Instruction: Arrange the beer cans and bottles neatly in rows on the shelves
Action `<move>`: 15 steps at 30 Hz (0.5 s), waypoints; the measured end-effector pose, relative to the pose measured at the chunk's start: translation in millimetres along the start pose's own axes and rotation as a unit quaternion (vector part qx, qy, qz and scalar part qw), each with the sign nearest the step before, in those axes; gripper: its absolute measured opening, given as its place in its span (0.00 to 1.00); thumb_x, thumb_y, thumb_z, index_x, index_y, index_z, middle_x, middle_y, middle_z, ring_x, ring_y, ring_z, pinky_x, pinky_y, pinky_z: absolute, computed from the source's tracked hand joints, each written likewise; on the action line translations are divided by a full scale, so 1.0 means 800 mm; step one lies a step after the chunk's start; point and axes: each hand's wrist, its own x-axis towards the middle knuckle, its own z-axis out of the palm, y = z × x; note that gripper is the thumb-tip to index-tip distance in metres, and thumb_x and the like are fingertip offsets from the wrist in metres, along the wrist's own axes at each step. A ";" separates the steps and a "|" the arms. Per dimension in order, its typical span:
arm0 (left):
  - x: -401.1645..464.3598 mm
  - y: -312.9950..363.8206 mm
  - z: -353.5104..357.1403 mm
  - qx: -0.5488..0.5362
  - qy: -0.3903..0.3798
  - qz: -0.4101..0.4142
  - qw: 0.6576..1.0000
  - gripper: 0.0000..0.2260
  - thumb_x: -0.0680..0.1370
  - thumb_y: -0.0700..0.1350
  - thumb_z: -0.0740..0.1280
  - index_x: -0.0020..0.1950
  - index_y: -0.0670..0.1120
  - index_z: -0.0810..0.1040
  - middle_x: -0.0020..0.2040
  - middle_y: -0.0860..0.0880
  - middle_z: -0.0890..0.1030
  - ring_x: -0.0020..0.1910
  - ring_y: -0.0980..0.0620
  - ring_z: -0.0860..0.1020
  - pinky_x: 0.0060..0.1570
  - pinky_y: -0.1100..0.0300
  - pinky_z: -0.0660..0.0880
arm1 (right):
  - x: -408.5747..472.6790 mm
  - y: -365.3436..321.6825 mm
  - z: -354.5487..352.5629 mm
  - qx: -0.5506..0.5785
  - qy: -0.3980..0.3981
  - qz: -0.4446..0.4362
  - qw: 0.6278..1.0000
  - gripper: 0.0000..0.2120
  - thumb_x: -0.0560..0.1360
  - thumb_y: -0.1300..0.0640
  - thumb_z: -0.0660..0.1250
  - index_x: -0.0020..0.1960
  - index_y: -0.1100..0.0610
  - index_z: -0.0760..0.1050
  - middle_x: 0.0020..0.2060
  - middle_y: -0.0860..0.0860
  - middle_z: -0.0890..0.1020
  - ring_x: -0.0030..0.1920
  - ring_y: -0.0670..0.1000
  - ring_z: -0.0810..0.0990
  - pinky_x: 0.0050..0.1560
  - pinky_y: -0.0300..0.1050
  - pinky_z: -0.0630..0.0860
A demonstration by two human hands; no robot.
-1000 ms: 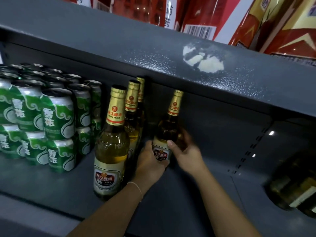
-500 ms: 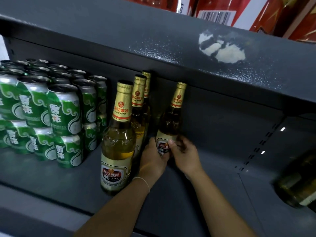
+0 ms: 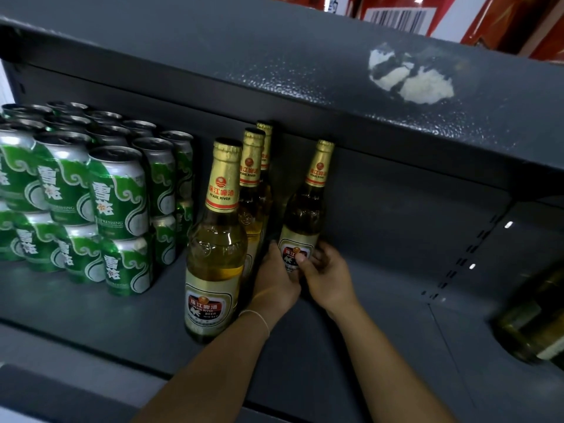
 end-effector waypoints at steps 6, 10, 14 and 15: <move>0.001 0.000 -0.002 -0.007 -0.007 0.000 1.000 0.28 0.75 0.41 0.68 0.73 0.45 0.62 0.66 0.44 0.74 0.64 0.46 0.74 0.64 0.54 0.70 | -0.001 -0.003 0.003 0.000 0.013 0.010 1.000 0.19 0.76 0.64 0.70 0.65 0.59 0.72 0.54 0.52 0.83 0.57 0.47 0.82 0.64 0.51 0.77; -0.002 0.001 -0.004 0.001 -0.003 0.008 1.000 0.26 0.75 0.41 0.68 0.71 0.46 0.64 0.64 0.44 0.75 0.63 0.46 0.74 0.63 0.55 0.71 | -0.003 -0.007 0.002 -0.011 0.009 0.016 1.000 0.19 0.76 0.64 0.69 0.66 0.59 0.72 0.53 0.49 0.83 0.55 0.45 0.81 0.64 0.49 0.77; -0.004 0.001 -0.005 -0.007 0.000 0.014 1.000 0.22 0.75 0.42 0.69 0.67 0.47 0.68 0.62 0.46 0.76 0.61 0.48 0.76 0.59 0.58 0.71 | -0.003 -0.011 0.001 -0.014 -0.002 0.020 1.000 0.16 0.77 0.66 0.68 0.64 0.61 0.72 0.51 0.49 0.82 0.53 0.43 0.81 0.64 0.49 0.76; -0.004 0.001 -0.004 -0.008 0.000 0.014 1.000 0.22 0.75 0.42 0.69 0.67 0.47 0.68 0.62 0.46 0.76 0.61 0.48 0.76 0.58 0.59 0.70 | -0.003 -0.012 0.000 -0.014 -0.005 0.019 1.000 0.16 0.77 0.66 0.68 0.64 0.60 0.72 0.52 0.50 0.82 0.54 0.45 0.81 0.65 0.50 0.76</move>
